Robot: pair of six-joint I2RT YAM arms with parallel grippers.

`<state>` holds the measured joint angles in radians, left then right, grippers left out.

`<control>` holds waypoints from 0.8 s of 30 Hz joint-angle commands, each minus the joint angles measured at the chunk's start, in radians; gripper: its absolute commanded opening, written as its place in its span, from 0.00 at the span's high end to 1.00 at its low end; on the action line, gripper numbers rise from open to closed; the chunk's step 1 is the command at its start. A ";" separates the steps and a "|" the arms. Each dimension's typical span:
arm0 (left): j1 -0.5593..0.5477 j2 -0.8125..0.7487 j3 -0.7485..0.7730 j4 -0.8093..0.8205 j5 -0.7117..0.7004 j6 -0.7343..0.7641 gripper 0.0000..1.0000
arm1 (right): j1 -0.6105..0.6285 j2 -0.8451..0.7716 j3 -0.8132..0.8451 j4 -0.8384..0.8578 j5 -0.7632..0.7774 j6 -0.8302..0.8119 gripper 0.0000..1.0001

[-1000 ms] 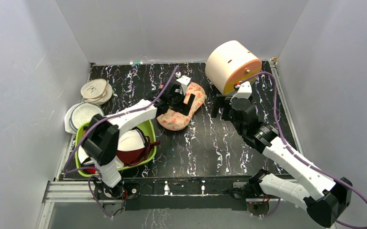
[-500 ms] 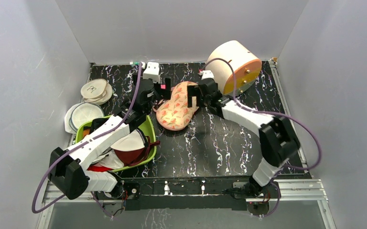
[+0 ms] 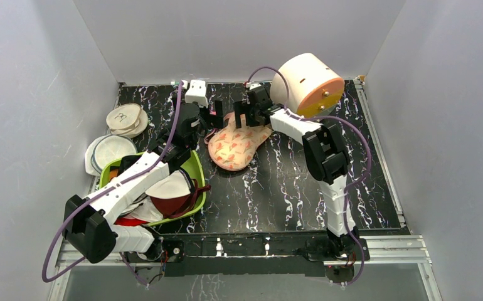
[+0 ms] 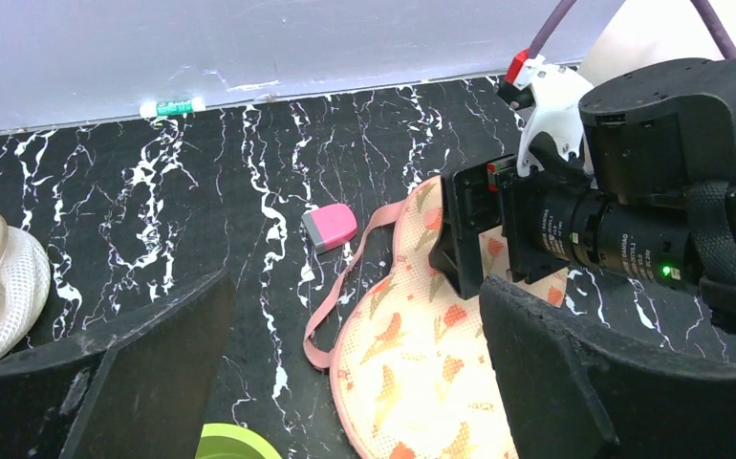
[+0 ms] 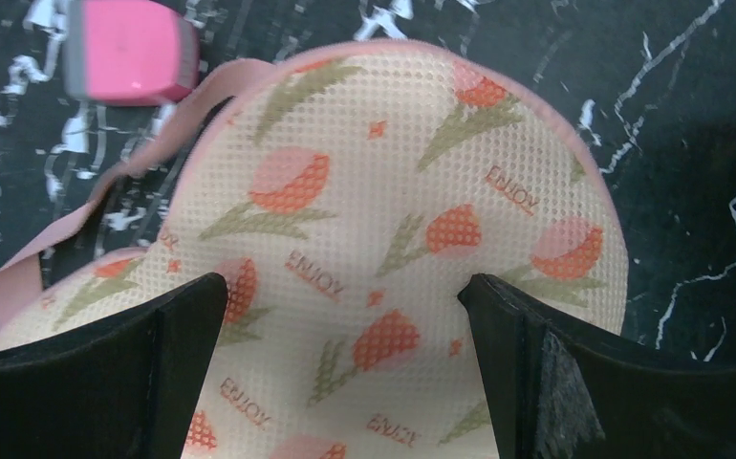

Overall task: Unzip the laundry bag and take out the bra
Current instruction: Adjust the laundry bag at the center of the board.

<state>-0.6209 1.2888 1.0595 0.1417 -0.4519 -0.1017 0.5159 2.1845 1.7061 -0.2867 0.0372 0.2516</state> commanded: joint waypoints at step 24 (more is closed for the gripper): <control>0.016 0.141 0.061 -0.002 0.434 -0.086 0.02 | 0.006 -0.962 -0.697 -0.033 0.114 0.117 0.02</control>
<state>-0.6094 1.4094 1.0870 0.1127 -0.1963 -0.1650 0.5293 1.4242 1.0119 -0.2672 -0.1474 0.4446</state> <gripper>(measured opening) 0.983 0.981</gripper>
